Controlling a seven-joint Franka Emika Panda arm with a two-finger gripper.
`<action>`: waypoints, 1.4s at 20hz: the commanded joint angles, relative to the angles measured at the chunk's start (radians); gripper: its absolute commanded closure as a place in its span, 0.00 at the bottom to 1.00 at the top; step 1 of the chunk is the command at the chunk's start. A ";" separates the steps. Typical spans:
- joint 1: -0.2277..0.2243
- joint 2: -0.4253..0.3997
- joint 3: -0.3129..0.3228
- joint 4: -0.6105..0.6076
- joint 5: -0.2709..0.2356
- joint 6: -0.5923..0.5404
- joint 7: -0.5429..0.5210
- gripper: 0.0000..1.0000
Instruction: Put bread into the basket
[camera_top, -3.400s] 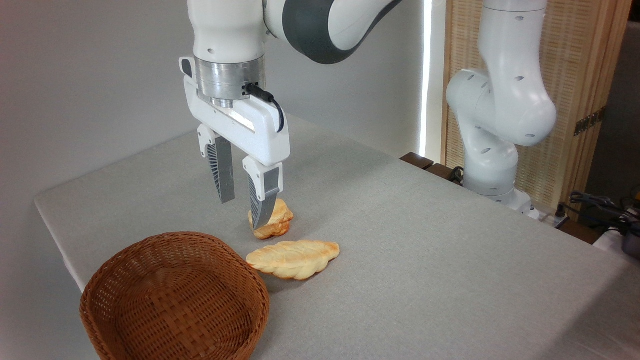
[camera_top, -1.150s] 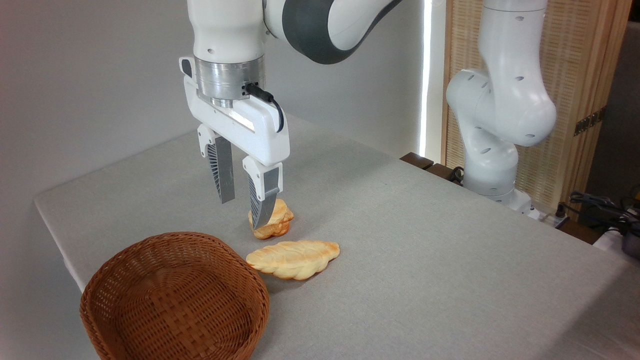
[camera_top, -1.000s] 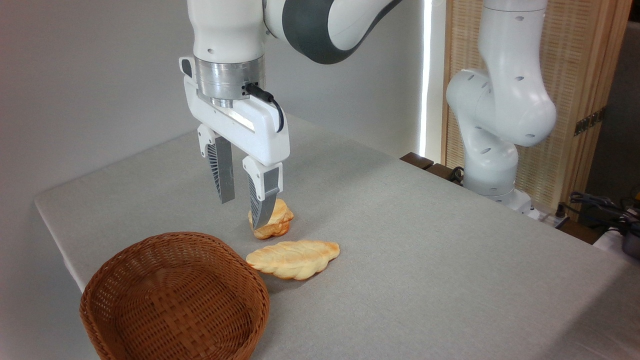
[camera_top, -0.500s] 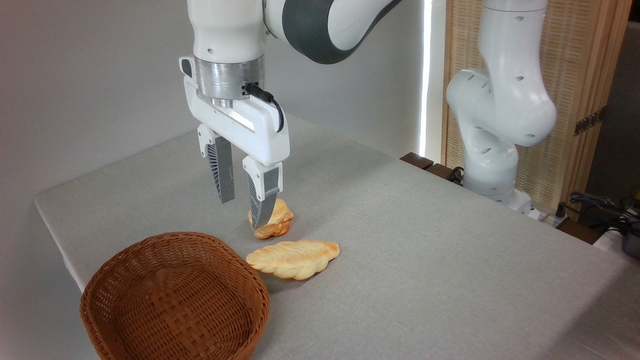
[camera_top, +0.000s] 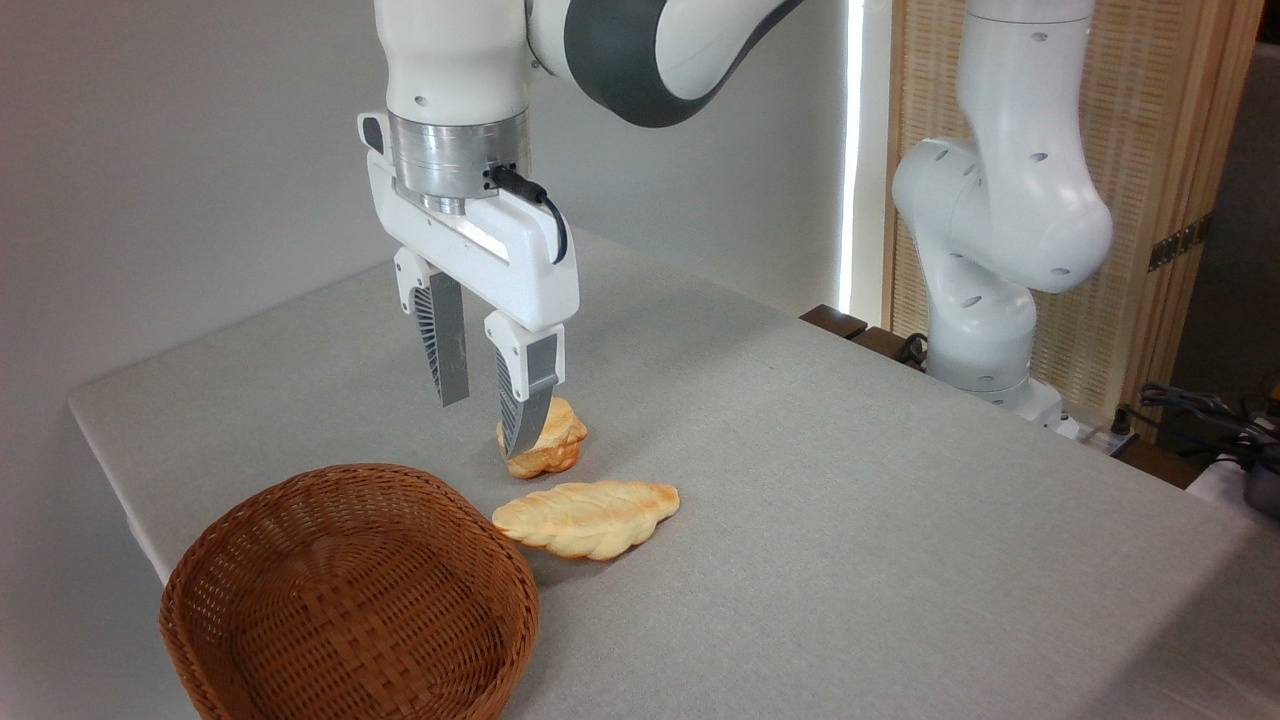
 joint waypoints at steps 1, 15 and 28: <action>-0.003 0.008 0.006 0.022 -0.014 -0.004 -0.002 0.00; -0.014 0.037 -0.046 0.016 -0.011 -0.046 0.000 0.00; -0.146 0.028 -0.071 -0.148 -0.013 -0.041 -0.005 0.00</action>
